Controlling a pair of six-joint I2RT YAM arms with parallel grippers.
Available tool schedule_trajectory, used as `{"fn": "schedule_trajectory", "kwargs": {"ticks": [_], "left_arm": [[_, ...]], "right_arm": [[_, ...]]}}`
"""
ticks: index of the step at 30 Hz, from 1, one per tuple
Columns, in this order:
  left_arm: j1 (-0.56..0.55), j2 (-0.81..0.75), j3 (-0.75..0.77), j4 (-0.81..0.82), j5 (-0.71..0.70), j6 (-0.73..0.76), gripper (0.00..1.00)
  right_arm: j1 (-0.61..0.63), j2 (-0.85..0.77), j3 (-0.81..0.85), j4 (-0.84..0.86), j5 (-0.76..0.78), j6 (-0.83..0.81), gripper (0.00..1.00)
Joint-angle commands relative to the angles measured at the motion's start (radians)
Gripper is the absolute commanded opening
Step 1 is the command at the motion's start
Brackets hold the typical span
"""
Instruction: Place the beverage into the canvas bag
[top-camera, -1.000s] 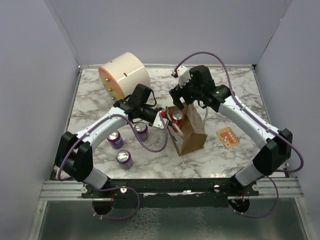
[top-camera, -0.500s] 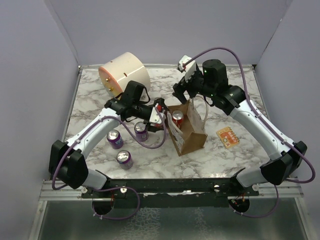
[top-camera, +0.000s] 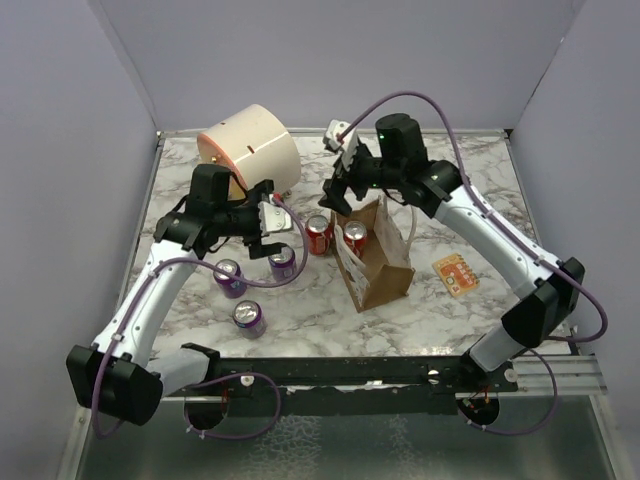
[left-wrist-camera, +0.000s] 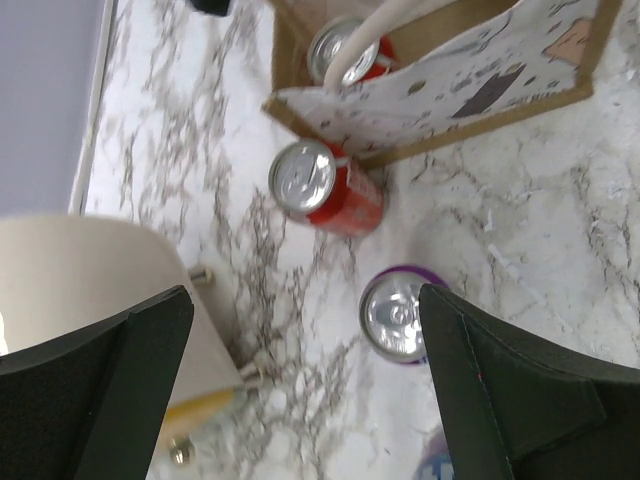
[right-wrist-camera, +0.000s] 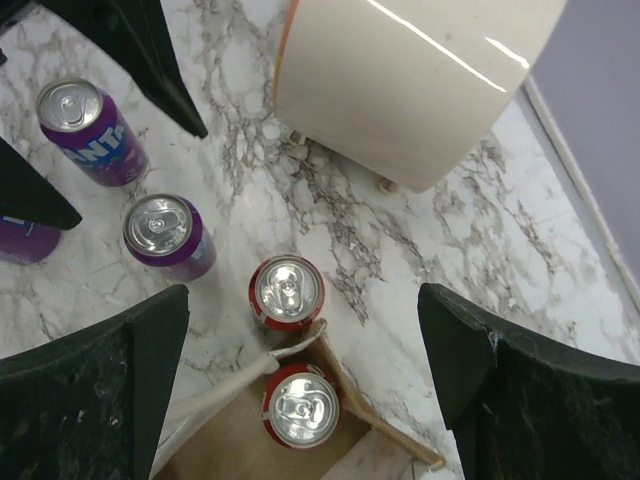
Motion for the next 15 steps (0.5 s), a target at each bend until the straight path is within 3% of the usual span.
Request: {"fn": "schedule_trajectory", "kwargs": {"ticks": [1,8,15], "left_arm": [[0.073,-0.086,-0.073,0.051,-0.206,-0.193,0.98],[0.223,-0.170,-0.137,0.110,-0.377,-0.290,0.99],[0.287,-0.195,-0.154,0.132,-0.355,-0.334,0.99]], "right_arm": [[0.061,0.102,0.071,-0.083,0.019,-0.046,0.97],[0.110,0.270,0.183,-0.220,0.105,-0.146,1.00],[0.156,0.379,0.235,-0.264,0.197,-0.201,1.00]]}}
